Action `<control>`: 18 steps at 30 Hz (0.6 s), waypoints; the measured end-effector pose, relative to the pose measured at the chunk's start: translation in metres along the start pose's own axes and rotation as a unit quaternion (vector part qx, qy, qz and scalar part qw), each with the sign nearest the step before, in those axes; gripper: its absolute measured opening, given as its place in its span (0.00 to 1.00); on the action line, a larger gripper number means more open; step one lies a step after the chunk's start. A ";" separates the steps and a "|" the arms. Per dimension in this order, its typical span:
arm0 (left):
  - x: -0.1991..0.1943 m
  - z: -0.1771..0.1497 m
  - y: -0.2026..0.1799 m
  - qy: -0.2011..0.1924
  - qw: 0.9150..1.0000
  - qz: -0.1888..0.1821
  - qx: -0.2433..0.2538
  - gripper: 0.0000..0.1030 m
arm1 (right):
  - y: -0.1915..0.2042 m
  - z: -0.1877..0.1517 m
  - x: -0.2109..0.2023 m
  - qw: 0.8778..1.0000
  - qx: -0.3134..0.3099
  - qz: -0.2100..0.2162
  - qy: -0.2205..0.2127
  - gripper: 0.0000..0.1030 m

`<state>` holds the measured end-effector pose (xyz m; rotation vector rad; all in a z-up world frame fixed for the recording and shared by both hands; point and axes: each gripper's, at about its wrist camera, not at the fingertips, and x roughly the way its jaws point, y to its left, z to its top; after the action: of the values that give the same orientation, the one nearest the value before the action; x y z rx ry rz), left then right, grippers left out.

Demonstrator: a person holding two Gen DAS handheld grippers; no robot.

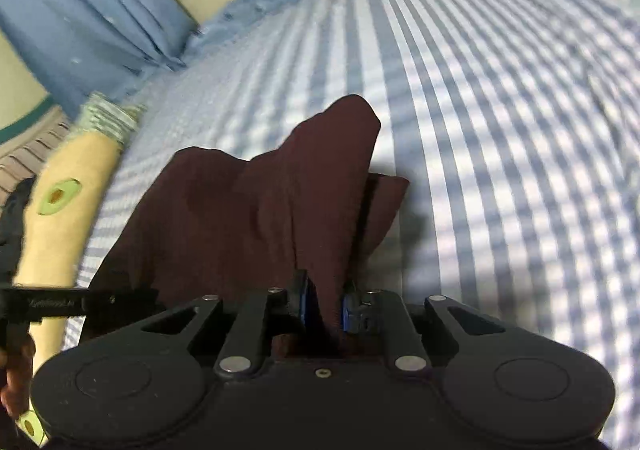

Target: Fold small clothes

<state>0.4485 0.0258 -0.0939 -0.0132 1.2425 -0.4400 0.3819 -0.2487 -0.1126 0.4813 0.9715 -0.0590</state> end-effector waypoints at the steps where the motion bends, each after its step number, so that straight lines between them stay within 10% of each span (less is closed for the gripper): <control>1: 0.005 -0.006 0.004 0.000 1.000 0.000 -0.008 0.16 | 0.003 -0.006 0.004 1.000 -0.004 -0.017 0.002 0.17; 9: 0.014 -0.003 0.007 0.007 1.000 0.021 -0.005 0.37 | -0.009 -0.021 -0.002 0.997 0.012 -0.076 -0.017 0.48; 14: 0.005 -0.008 0.003 -0.007 0.999 0.040 0.011 0.83 | -0.013 -0.041 -0.023 0.995 0.018 -0.087 -0.038 0.75; 18: -0.002 -0.014 -0.007 -0.029 0.997 0.065 0.011 0.92 | -0.005 -0.058 -0.042 0.994 0.010 -0.090 -0.068 0.92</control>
<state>0.4324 0.0233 -0.0948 0.0730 1.1739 -0.3374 0.3115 -0.2361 -0.1083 0.4025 0.8795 -0.2607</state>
